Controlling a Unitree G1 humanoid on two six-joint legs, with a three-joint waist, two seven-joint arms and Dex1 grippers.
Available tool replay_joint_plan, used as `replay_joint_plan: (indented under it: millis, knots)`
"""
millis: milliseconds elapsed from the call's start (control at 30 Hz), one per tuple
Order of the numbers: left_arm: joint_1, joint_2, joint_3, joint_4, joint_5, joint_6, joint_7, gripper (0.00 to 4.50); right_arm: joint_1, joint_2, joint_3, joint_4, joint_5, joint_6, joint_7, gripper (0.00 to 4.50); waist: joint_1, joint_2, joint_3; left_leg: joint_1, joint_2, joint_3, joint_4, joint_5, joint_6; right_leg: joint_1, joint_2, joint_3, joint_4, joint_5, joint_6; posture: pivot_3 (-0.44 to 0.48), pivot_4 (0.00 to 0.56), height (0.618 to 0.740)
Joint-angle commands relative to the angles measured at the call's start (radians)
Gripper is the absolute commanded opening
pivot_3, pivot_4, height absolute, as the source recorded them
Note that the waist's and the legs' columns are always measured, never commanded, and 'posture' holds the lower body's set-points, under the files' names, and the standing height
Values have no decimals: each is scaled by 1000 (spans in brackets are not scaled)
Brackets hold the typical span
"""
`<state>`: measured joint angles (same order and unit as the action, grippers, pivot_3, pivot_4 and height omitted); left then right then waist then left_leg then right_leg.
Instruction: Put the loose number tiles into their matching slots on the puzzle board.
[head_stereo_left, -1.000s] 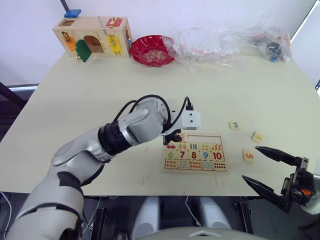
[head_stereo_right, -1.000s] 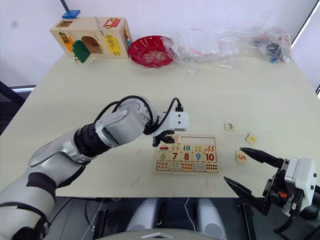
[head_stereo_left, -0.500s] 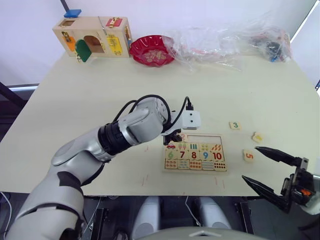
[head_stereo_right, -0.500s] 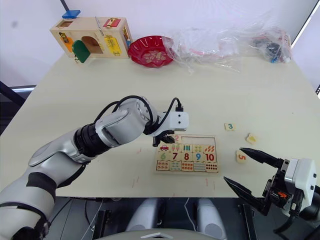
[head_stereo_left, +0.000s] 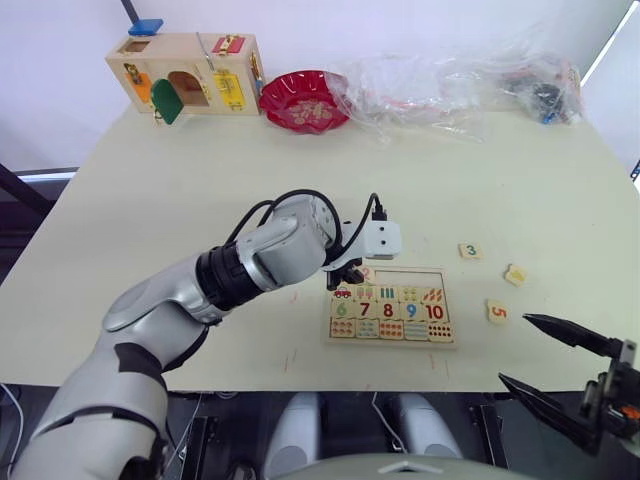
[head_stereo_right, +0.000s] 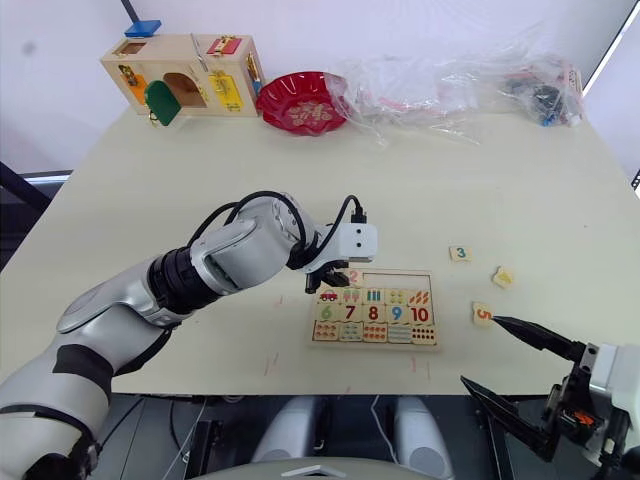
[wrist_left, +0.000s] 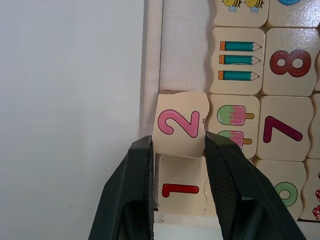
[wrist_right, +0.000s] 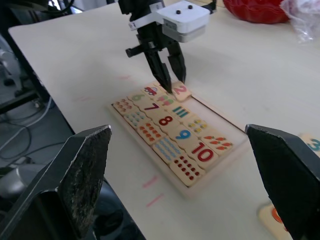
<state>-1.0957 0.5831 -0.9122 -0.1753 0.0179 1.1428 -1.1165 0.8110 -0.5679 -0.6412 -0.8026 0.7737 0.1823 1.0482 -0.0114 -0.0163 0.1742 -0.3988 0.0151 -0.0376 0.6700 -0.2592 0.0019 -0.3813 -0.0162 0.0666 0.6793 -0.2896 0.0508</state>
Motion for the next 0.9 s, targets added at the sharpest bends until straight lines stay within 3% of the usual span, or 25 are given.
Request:
replay_joint_plan:
  millis: [33,867,900]
  knots:
    - [-30,-3,9,-19,2,-2,-1,988,22,13,-31,2,5,-40,22,4500,0,0,0,0,0,0,0,0,0,0,0,0,0,0,0,0,150,740]
    - [-35,3,17,-33,-12,16,-11,988,-11,10,-4,31,-14,-58,36,4500,0,0,0,0,0,0,0,0,0,0,0,0,0,0,0,0,150,740]
    - [-34,2,18,-34,-13,17,-9,1788,-12,10,-3,31,-15,-58,36,4500,0,0,0,0,0,0,0,0,0,0,0,0,0,0,0,0,150,740]
